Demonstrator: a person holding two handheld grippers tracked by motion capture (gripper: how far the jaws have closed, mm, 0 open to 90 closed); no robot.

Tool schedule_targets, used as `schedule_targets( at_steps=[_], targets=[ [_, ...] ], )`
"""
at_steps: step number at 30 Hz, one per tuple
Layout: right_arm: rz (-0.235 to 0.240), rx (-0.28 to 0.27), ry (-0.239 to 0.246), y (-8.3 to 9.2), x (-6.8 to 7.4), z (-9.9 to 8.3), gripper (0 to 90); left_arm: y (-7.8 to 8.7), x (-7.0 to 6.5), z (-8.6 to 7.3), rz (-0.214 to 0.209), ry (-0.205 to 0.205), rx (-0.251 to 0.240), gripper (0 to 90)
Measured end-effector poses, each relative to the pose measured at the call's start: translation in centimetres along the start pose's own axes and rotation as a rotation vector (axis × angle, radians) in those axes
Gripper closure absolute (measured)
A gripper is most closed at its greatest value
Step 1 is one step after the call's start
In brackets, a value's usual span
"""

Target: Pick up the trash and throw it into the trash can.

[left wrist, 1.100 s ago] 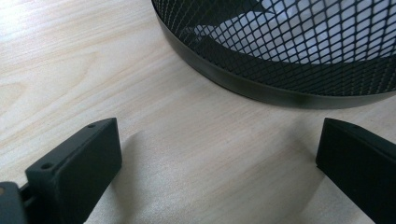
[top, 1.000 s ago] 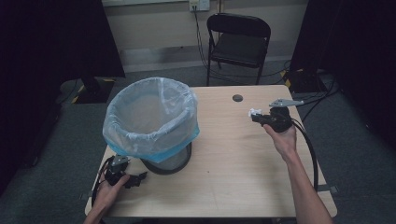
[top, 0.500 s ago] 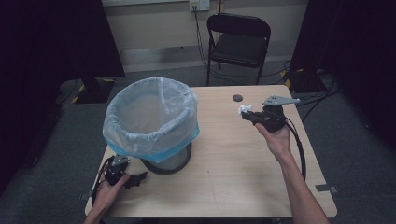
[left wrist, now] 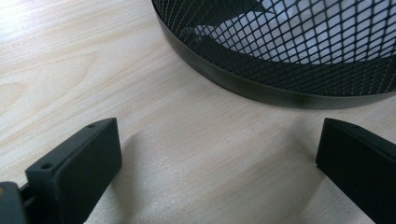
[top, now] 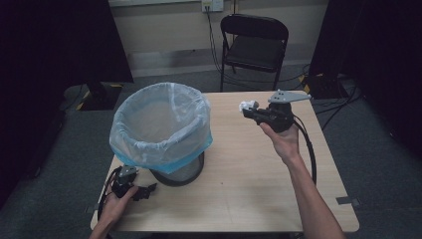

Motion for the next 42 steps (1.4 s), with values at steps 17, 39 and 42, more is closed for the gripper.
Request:
schedule_targets(
  at_steps=[17, 39, 42],
  targets=[
    [0.132, -0.053, 0.096, -2.1, 5.1, 5.7, 86.9, 0.0, 0.0, 0.0, 0.000, 0.000, 0.000, 0.0],
    [0.305, -0.028, 0.158, -7.9, 11.8, 9.5, 86.8, 0.0, 0.0, 0.0, 0.000, 0.000, 0.000, 0.0],
    [0.339, -0.002, 0.161, -9.1, 12.7, 10.0, 86.8, 0.0, 0.0, 0.0, 0.000, 0.000, 0.001, 0.0]
  ],
)
Point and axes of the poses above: each handheld gripper's, and its own axes: y roughly backward along the jaws, z roughly out of its top, x roughly to its left, the point moved 3 cm from there along -y, roughly forward along the jaws, and after that the axes turned 5 degrees about -y, right-handed, at the moved point
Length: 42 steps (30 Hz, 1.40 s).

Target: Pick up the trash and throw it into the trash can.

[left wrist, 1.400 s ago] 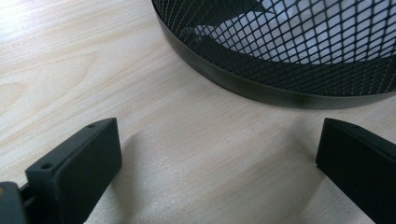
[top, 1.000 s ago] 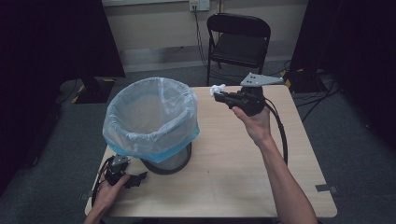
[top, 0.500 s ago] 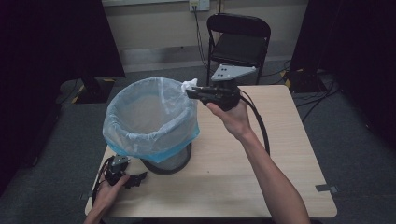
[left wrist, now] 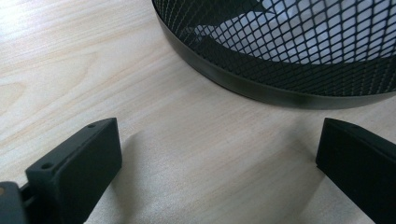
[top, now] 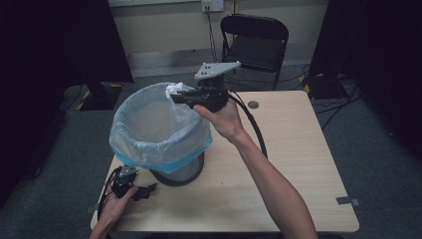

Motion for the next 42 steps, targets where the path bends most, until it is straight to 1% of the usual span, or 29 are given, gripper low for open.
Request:
schedule_targets(
  at_steps=[1, 2, 4, 6, 7, 8, 10, 11, 13, 16, 18, 21, 26, 27, 28, 29, 33, 34, 35, 36, 37, 38, 40, 42],
  targets=[
    [0.008, 0.014, 0.007, -0.4, 0.2, 0.1, 86.8, 0.0, 0.0, 0.0, 0.000, 0.000, 0.000, 0.0],
    [0.008, 0.014, 0.007, -0.4, 0.2, 0.1, 86.8, 0.0, 0.0, 0.0, 0.000, 0.000, 0.000, 0.0],
    [0.021, 0.044, 0.015, -1.0, 0.5, 0.0, 86.6, 0.0, 0.0, 0.0, -0.001, 0.000, 0.000, 0.0],
    [0.020, 0.067, 0.019, -1.3, 0.6, -0.3, 85.8, 0.0, 0.0, 0.0, 0.000, 0.001, -0.001, 0.0],
    [0.007, 0.075, 0.016, -1.5, 0.5, -0.4, 74.6, 0.0, 0.0, 0.0, 0.000, 0.001, 0.000, 0.0],
    [0.007, 0.075, 0.016, -1.5, 0.5, -0.4, 74.6, 0.0, 0.0, 0.0, 0.000, 0.001, -0.001, 0.0],
    [-0.018, 0.066, -0.015, -1.5, 0.1, -0.5, 56.8, 0.0, 0.0, 0.0, 0.000, 0.001, 0.000, 0.0],
    [-0.027, 0.066, -0.020, -1.5, 0.1, -0.6, 52.2, 0.0, 0.0, 0.0, 0.000, 0.000, -0.001, 0.0],
    [-0.034, 0.094, -0.017, -1.8, 0.0, -0.9, 45.5, 0.0, 0.0, 0.0, 0.000, 0.001, -0.001, 0.0],
    [-0.035, 0.101, -0.009, -1.8, 0.0, -1.2, 41.4, 0.0, 0.0, 0.0, 0.000, 0.001, -0.001, 0.0],
    [-0.037, 0.086, -0.015, -1.7, -0.1, -1.2, 40.2, 0.0, 0.0, 0.0, 0.000, 0.001, 0.000, 0.0],
    [-0.020, 0.076, -0.022, -1.4, -0.3, -1.2, 39.1, 0.0, 0.0, 0.0, 0.000, 0.001, -0.001, 0.0],
    [-0.028, 0.055, -0.026, -0.9, -0.7, -1.0, 38.8, 0.0, 0.0, 0.0, 0.000, 0.000, -0.001, 0.0],
    [-0.043, 0.052, -0.029, -0.3, -1.0, -0.9, 39.2, 0.0, 0.0, 0.0, 0.000, 0.000, 0.000, 0.0],
    [-0.043, 0.052, -0.029, -0.3, -1.0, -0.9, 39.2, 0.0, 0.0, 0.0, 0.000, 0.000, 0.000, 0.0],
    [-0.055, 0.055, -0.027, 0.0, -1.3, -0.9, 39.3, 0.0, 0.0, 0.0, 0.000, 0.001, 0.000, 0.0],
    [-0.112, 0.057, -0.027, 1.6, -2.3, -1.0, 37.5, 0.0, 0.0, 0.0, 0.000, 0.001, 0.000, 0.0],
    [-0.144, 0.055, -0.033, 2.4, -2.7, -1.3, 35.4, 0.0, 0.0, 0.0, 0.000, 0.001, 0.000, 0.0],
    [-0.157, 0.053, -0.035, 2.9, -2.9, -1.4, 35.3, 0.0, 0.0, 0.0, 0.000, 0.001, 0.000, 0.0],
    [-0.157, 0.053, -0.035, 2.9, -2.9, -1.4, 35.3, 0.0, 0.0, 0.0, 0.000, 0.001, 0.000, 0.0],
    [-0.180, 0.051, -0.038, 3.8, -3.3, -1.9, 34.0, 0.0, 0.0, 0.0, 0.000, 0.000, 0.000, 0.0],
    [-0.180, 0.051, -0.038, 3.8, -3.3, -1.9, 34.0, 0.0, 0.0, 0.0, 0.000, 0.000, 0.000, 0.0],
    [-0.203, 0.043, -0.037, 4.7, -3.6, -2.4, 33.8, 0.0, 0.0, 0.0, 0.000, 0.000, -0.001, 0.0],
    [-0.223, 0.050, -0.047, 5.5, -4.1, -3.0, 33.4, 0.0, 0.0, 0.0, 0.000, 0.001, -0.001, 0.0]
  ],
)
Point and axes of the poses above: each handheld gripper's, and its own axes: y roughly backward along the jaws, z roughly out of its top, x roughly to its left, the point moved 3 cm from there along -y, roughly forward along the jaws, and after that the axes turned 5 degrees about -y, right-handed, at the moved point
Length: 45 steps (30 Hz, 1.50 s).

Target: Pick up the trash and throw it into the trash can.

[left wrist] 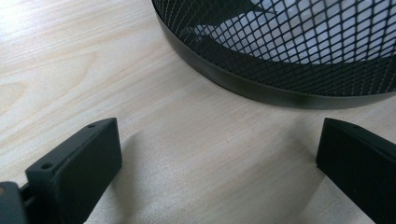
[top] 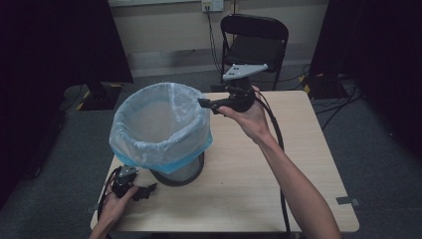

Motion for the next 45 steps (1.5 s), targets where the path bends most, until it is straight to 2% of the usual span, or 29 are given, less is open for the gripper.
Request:
schedule_targets(
  at_steps=[6, 10, 21, 22, 23, 24, 29, 30, 31, 33, 37, 38, 42, 44, 45],
  targets=[
    [-0.051, -0.010, -0.035, 2.0, -1.3, -1.4, 35.0, 0.0, 0.0, 0.0, 0.000, 0.000, 0.000, 0.0],
    [-0.078, 0.013, -0.052, 3.1, -1.9, -3.0, 37.2, 0.0, 0.0, 0.0, 0.000, 0.000, 0.000, 0.0],
    [-0.158, 0.007, -0.135, 7.5, -3.9, -7.1, 32.8, 0.0, 0.0, 0.0, 0.002, 0.000, 0.002, 0.0],
    [-0.158, 0.007, -0.135, 7.5, -3.9, -7.1, 32.8, 0.0, 0.0, 0.0, 0.002, 0.000, 0.002, 0.0],
    [-0.172, 0.020, -0.130, 8.0, -4.0, -7.8, 32.6, 0.0, 0.0, 0.0, 0.002, 0.001, 0.002, 0.0],
    [-0.172, 0.020, -0.130, 8.0, -4.0, -7.8, 32.6, 0.0, 0.0, 0.0, 0.002, 0.001, 0.002, 0.0],
    [-0.211, 0.034, -0.157, 9.3, -4.4, -10.4, 31.1, 0.0, 0.0, 0.0, 0.009, 0.006, 0.003, 0.0],
    [-0.211, 0.034, -0.157, 9.3, -4.4, -10.4, 31.1, 0.0, 0.0, 0.0, 0.009, 0.006, 0.003, 0.0],
    [-0.234, 0.041, -0.173, 9.7, -4.6, -11.4, 30.6, 0.0, -0.1, 0.1, 0.012, 0.008, 0.004, 0.0],
    [-0.242, 0.043, -0.176, 9.8, -4.7, -11.7, 30.6, 0.0, -0.1, 0.1, 0.012, 0.009, 0.004, 0.0],
    [-0.286, 0.063, -0.193, 10.5, -4.9, -13.9, 32.0, 0.0, -0.1, 0.1, 0.012, 0.009, 0.004, 0.0],
    [-0.286, 0.063, -0.193, 10.5, -4.9, -13.9, 32.0, 0.0, -0.1, 0.1, 0.012, 0.009, 0.004, 0.0],
    [-0.315, 0.102, -0.238, 10.9, -5.3, -17.2, 32.0, 0.0, -0.1, 0.1, 0.013, 0.009, 0.004, 0.0],
    [-0.327, 0.111, -0.256, 11.1, -5.3, -18.4, 31.2, 0.0, -0.1, 0.1, 0.014, 0.010, 0.004, 0.0],
    [-0.327, 0.111, -0.256, 11.1, -5.3, -18.4, 31.2, 0.0, -0.1, 0.1, 0.014, 0.010, 0.004, 0.0]
  ],
)
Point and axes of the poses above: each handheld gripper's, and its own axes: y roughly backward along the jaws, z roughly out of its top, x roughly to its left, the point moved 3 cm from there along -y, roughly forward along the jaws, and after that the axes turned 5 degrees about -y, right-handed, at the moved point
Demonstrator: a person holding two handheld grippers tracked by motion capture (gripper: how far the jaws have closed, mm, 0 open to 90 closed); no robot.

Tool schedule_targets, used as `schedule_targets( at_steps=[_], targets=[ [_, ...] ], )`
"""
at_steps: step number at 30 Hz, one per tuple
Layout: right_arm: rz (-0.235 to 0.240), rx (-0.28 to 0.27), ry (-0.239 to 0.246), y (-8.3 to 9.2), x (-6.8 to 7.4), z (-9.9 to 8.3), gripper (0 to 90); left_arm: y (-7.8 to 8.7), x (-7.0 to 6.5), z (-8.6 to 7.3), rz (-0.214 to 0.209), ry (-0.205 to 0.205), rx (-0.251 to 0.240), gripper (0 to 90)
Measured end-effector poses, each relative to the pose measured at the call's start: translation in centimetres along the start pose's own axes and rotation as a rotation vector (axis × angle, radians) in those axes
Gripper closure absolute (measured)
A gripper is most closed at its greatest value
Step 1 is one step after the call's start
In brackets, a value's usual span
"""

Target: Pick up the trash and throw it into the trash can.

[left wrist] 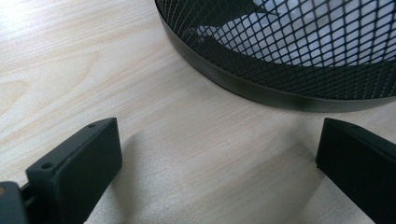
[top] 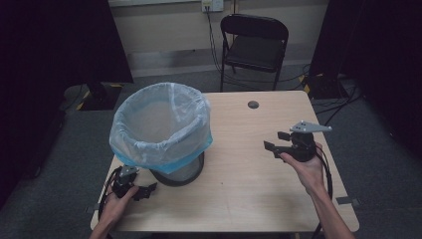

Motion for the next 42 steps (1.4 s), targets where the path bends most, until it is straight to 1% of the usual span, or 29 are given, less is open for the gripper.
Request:
schedule_targets(
  at_steps=[3, 4, 6, 7, 8, 9, 10, 11, 13, 14, 15, 16, 18, 19, 20, 22, 24, 25, 26, 27, 28, 29, 30, 32, 33, 34, 42],
  targets=[
    [-0.028, 0.018, -0.017, 0.1, -0.7, -1.6, 29.8, 0.0, 0.0, 0.0, 0.001, 0.000, 0.001, 0.0],
    [-0.050, 0.026, -0.035, 0.2, -1.2, -2.7, 27.1, 0.0, 0.0, 0.0, 0.001, 0.000, 0.001, 0.0],
    [-0.058, 0.029, -0.039, 0.2, -1.3, -3.0, 25.9, 0.0, 0.0, 0.0, 0.001, 0.000, 0.001, 0.0],
    [-0.073, 0.042, -0.047, 0.1, -1.7, -4.0, 25.7, 0.0, 0.0, 0.0, 0.001, 0.000, 0.001, 0.0],
    [-0.073, 0.042, -0.047, 0.1, -1.7, -4.0, 25.7, 0.0, 0.0, 0.0, 0.001, 0.000, 0.001, 0.0],
    [-0.078, 0.050, -0.050, 0.0, -1.9, -4.5, 25.4, 0.0, 0.0, 0.0, 0.001, 0.000, 0.001, 0.0],
    [-0.093, 0.066, -0.053, -0.2, -2.3, -5.4, 25.1, 0.0, 0.0, 0.0, 0.002, 0.000, 0.001, 0.0],
    [-0.093, 0.066, -0.053, -0.2, -2.3, -5.4, 25.1, 0.0, 0.0, 0.0, 0.002, 0.000, 0.001, 0.0],
    [-0.109, 0.083, -0.060, -0.4, -2.6, -6.3, 24.5, 0.0, 0.0, 0.0, 0.002, 0.000, 0.002, 0.0],
    [-0.117, 0.114, -0.077, -0.7, -2.9, -7.1, 24.6, 0.0, 0.0, 0.0, 0.002, 0.000, 0.002, 0.0],
    [-0.117, 0.114, -0.077, -0.7, -2.9, -7.1, 24.6, 0.0, 0.0, 0.0, 0.002, 0.000, 0.002, 0.0],
    [-0.122, 0.125, -0.083, -0.9, -2.9, -7.5, 24.6, 0.0, 0.0, 0.0, 0.001, -0.002, 0.004, 0.0],
    [-0.143, 0.142, -0.083, -1.0, -3.1, -8.3, 24.2, 0.0, 0.0, 0.0, 0.001, -0.004, 0.005, 0.0],
    [-0.144, 0.145, -0.092, -1.1, -3.3, -8.7, 23.7, 0.0, 0.0, 0.0, 0.001, -0.004, 0.005, 0.0],
    [-0.156, 0.164, -0.103, -1.4, -3.5, -9.3, 22.5, 0.0, 0.0, 0.0, 0.001, -0.004, 0.004, 0.0],
    [-0.159, 0.173, -0.101, -1.4, -3.6, -9.5, 22.1, 0.0, 0.0, 0.0, 0.001, -0.004, 0.004, 0.0],
    [-0.174, 0.177, -0.100, -1.6, -3.7, -9.5, 20.2, 0.0, 0.0, 0.0, 0.001, -0.004, 0.005, 0.0],
    [-0.187, 0.181, -0.094, -1.7, -3.7, -9.6, 20.2, -0.1, -0.1, 0.0, 0.005, 0.011, -0.004, 0.0],
    [-0.197, 0.203, -0.102, -2.2, -3.7, -9.9, 18.1, -0.1, -0.1, 0.1, 0.009, 0.005, 0.002, 0.0],
    [-0.197, 0.203, -0.102, -2.2, -3.7, -9.9, 18.1, -0.1, -0.1, 0.1, 0.009, 0.005, 0.002, 0.0],
    [-0.223, 0.230, -0.096, -2.7, -3.7, -10.2, 18.0, -0.1, -0.1, 0.1, 0.007, 0.010, -0.002, 0.0],
    [-0.223, 0.230, -0.096, -2.7, -3.7, -10.2, 18.0, -0.1, -0.1, 0.1, 0.007, 0.010, -0.002, 0.0],
    [-0.243, 0.233, -0.073, -3.1, -3.6, -10.4, 17.1, -0.1, -0.1, 0.1, 0.007, 0.011, -0.002, 0.0],
    [-0.270, 0.230, -0.041, -3.3, -3.5, -10.5, 16.0, -0.1, -0.1, 0.1, 0.011, 0.015, -0.005, 0.0],
    [-0.270, 0.230, -0.041, -3.3, -3.5, -10.5, 16.0, -0.1, -0.1, 0.1, 0.011, 0.015, -0.005, 0.0],
    [-0.276, 0.203, -0.030, -3.4, -3.6, -10.7, 13.9, -0.1, -0.1, 0.1, 0.011, 0.018, -0.006, 0.0],
    [-0.274, 0.199, -0.029, -3.4, -3.6, -10.8, 14.0, -0.1, -0.1, 0.1, 0.011, 0.017, -0.006, 0.0]
  ],
)
Point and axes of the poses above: each handheld gripper's, and its own axes: y roughly backward along the jaws, z roughly out of its top, x roughly to its left, the point moved 3 cm from there along -y, roughly forward along the jaws, and after that the axes turned 5 degrees about -y, right-handed, at the moved point
